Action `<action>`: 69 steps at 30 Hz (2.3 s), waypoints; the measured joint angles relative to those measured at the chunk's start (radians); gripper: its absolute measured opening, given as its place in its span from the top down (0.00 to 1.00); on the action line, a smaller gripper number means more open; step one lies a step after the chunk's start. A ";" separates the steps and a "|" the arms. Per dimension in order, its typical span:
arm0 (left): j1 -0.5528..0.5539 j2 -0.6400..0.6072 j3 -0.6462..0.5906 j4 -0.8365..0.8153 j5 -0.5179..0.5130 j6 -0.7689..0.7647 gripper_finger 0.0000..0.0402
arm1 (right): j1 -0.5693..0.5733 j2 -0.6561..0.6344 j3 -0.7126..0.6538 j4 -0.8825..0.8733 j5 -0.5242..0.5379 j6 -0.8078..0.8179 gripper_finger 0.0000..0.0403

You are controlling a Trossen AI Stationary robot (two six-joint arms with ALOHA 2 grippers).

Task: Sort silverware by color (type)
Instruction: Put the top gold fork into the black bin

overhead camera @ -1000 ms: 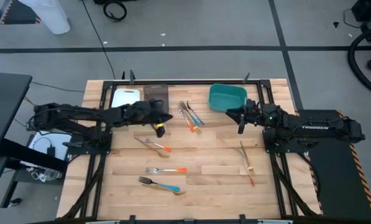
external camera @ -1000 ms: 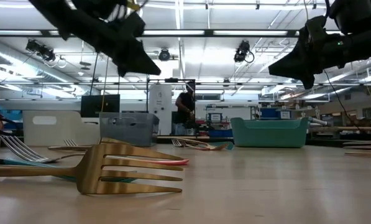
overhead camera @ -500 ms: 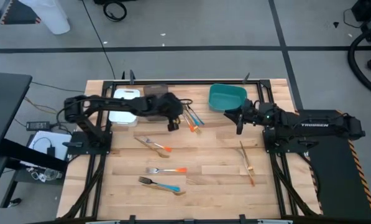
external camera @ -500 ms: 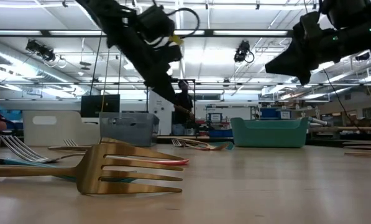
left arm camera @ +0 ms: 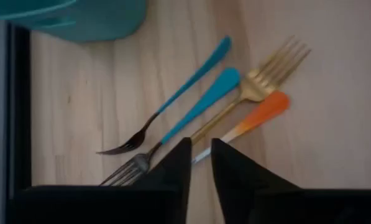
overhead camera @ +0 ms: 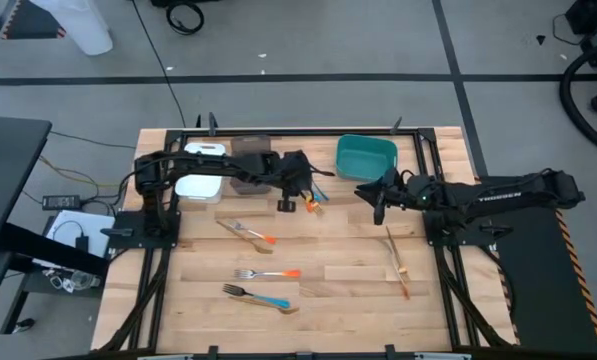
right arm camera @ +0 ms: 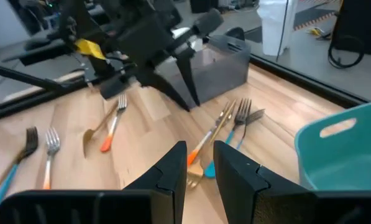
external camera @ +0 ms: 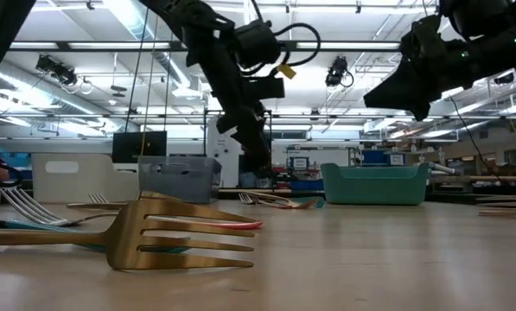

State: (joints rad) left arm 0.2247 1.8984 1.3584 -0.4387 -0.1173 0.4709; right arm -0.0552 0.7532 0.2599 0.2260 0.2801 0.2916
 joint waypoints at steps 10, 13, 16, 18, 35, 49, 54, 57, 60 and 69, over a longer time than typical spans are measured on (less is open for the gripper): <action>0.023 0.076 0.099 -0.048 0.000 0.094 0.63 | 0.026 0.087 -0.001 0.057 0.070 -0.063 0.78; 0.030 0.128 0.170 -0.117 0.018 0.097 0.64 | 0.026 0.103 -0.001 0.063 0.069 -0.066 0.78; 0.030 0.182 0.250 -0.189 0.038 0.100 0.64 | 0.026 0.115 -0.001 0.064 0.065 -0.066 0.78; 0.029 0.215 0.297 -0.239 0.044 0.114 0.64 | 0.026 0.116 -0.001 0.058 0.060 -0.067 0.78; 0.031 0.301 0.363 -0.321 0.048 0.183 0.65 | 0.029 0.127 -0.001 0.056 0.037 -0.068 0.78; 0.043 0.329 0.362 -0.286 0.033 0.199 0.65 | 0.030 0.145 -0.001 0.067 0.034 -0.078 0.78; 0.048 0.329 0.362 -0.299 0.033 0.199 0.65 | 0.030 0.145 -0.001 0.067 0.033 -0.083 0.78; 0.049 0.335 0.362 -0.299 0.032 0.210 0.65 | 0.030 0.145 -0.001 0.076 0.033 -0.084 0.78; 0.048 0.349 0.362 -0.310 0.023 0.222 0.65 | 0.031 0.145 -0.001 0.078 0.032 -0.085 0.78; 0.039 0.360 0.363 -0.318 -0.037 0.243 0.79 | 0.040 0.145 -0.001 0.095 0.036 -0.105 0.78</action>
State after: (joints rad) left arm 0.2640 2.2581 1.7210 -0.7564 -0.1545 0.7134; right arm -0.0151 0.8986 0.2584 0.3209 0.3157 0.1871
